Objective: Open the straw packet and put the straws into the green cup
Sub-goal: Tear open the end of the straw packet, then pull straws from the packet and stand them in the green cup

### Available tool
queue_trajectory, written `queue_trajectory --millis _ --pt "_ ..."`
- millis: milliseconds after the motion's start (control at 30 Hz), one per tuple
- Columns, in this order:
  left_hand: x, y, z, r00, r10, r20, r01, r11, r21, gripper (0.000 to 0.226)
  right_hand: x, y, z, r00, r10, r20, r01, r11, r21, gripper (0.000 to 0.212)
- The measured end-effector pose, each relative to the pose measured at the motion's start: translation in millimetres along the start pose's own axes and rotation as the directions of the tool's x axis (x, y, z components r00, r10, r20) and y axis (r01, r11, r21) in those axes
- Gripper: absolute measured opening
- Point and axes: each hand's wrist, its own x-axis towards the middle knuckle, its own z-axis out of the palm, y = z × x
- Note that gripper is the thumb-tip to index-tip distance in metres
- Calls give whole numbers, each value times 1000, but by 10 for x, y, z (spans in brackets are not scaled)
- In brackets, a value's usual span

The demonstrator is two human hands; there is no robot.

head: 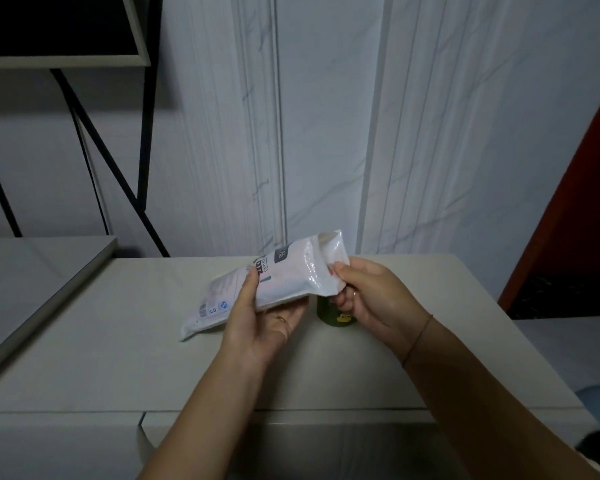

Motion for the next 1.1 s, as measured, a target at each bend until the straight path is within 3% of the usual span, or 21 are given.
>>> queue_trajectory --millis 100,167,267,433,700,833,967,1100 --pt "25 41 6 994 105 36 -105 994 1 66 -34 44 -40 999 50 19 -49 996 -75 21" --pt "37 92 9 982 178 55 -180 983 35 58 -28 67 -85 995 101 13 -100 994 -49 24" --pt "45 153 -6 948 301 104 -313 941 132 40 -19 50 -136 982 183 54 -188 972 137 32" --pt "-25 60 67 825 494 275 -565 727 389 55 -8 58 -113 957 271 100 -287 853 436 40" --pt "-23 40 68 804 523 283 -595 691 411 64 46 101 -61 967 254 -4 -208 799 564 20" --pt "11 103 19 845 490 214 -535 767 355 53 67 127 -56 984 165 -69 -111 867 486 15" --pt "46 134 -25 884 430 182 -467 821 329 37 102 169 -75 977 7 -214 12 996 92 24" --pt "62 104 -38 901 388 193 -431 846 314 38 92 199 -51 971 -112 -212 107 994 -37 24"
